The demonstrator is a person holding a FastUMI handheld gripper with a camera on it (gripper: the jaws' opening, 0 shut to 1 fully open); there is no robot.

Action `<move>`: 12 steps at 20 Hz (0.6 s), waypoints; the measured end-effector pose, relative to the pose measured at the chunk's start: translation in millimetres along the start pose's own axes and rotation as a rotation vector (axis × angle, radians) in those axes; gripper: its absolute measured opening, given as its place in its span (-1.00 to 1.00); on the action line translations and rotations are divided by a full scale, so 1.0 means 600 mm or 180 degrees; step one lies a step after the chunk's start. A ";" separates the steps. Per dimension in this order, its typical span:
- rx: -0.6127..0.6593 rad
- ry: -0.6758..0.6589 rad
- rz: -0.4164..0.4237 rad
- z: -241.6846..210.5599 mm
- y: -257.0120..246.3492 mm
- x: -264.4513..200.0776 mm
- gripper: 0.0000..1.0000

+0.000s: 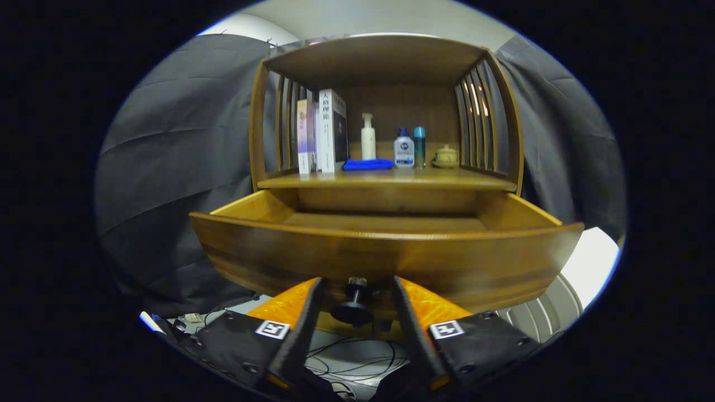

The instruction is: Pull open the drawer, take out the items inside it, and place them on the countertop above the cabinet.

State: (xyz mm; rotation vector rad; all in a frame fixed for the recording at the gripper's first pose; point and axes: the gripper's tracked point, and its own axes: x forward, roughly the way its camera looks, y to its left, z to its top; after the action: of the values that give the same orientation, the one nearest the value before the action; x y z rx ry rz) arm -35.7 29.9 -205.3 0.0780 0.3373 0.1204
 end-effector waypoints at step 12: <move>-0.0144 -0.0074 -0.0092 0.180 -0.071 0.018 0.95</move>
State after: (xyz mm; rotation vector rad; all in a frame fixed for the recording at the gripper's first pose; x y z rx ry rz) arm 15.3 -17.0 -111.2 0.0298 0.3121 0.0984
